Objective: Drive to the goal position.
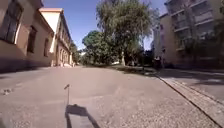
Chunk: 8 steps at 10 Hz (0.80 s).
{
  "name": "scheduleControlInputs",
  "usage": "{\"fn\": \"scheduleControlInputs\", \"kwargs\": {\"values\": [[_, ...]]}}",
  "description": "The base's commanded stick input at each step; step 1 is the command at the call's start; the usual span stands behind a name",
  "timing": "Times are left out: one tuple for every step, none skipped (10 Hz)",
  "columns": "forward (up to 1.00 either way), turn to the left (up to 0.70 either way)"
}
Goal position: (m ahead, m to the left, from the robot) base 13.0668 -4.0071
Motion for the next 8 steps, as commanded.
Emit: {"fn": "scheduleControlInputs", "kwargs": {"values": [[0.7, 0.0], [0.7, 0.0], [0.7, 0.0], [0.7, 0.0], [0.7, 0.0], [0.7, 0.0], [0.7, 0.0], [0.7, 0.0]]}}
